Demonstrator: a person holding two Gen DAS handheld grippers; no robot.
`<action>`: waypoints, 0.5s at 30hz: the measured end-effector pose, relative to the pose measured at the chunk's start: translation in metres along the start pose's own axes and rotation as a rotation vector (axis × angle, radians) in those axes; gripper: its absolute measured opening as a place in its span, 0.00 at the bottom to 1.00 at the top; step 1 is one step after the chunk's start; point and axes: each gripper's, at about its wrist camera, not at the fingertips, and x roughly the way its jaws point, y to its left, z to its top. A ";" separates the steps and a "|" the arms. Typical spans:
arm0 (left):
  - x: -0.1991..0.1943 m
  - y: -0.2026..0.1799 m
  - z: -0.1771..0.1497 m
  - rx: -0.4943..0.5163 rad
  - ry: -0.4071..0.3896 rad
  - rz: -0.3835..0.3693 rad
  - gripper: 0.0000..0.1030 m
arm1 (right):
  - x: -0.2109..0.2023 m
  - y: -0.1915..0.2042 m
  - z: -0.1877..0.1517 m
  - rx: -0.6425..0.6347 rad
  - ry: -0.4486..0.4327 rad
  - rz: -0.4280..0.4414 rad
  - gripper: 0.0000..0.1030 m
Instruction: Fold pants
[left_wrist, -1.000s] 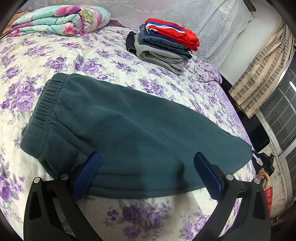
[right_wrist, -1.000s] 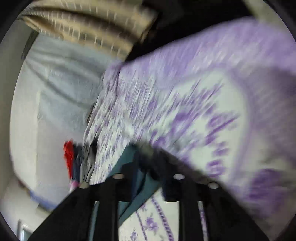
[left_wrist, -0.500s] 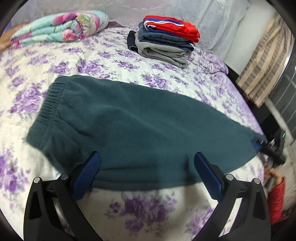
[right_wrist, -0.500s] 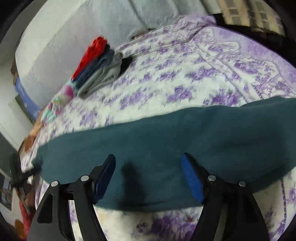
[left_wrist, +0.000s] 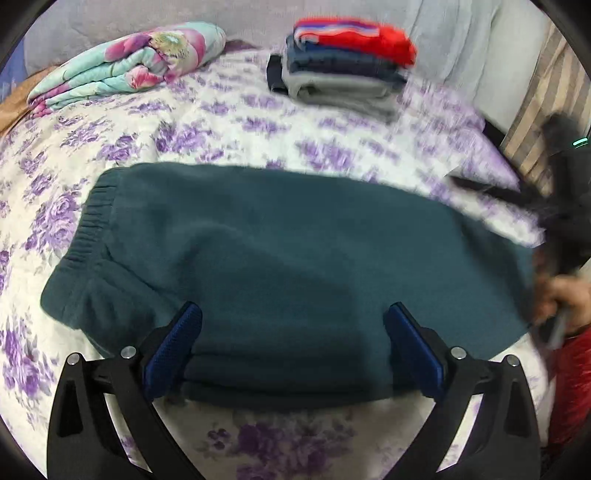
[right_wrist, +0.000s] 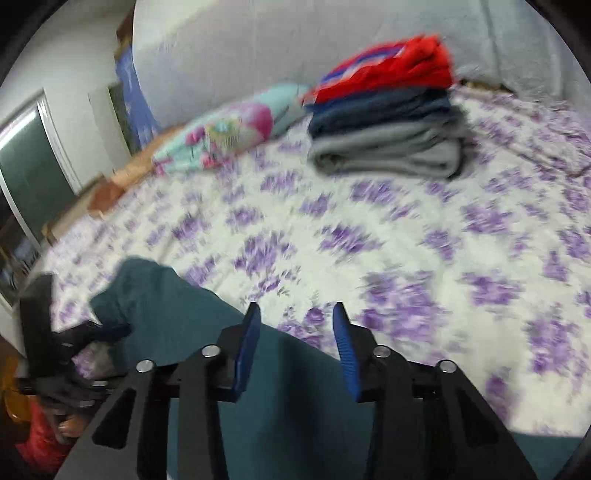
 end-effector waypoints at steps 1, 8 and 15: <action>0.000 0.004 -0.001 -0.013 -0.001 -0.019 0.95 | 0.005 0.005 -0.008 -0.014 0.027 0.008 0.29; -0.002 0.017 0.001 -0.081 -0.025 -0.114 0.95 | -0.020 0.033 -0.052 -0.156 0.051 -0.018 0.29; -0.006 0.019 -0.002 -0.105 -0.033 -0.147 0.95 | -0.013 0.039 -0.043 -0.136 0.073 0.084 0.64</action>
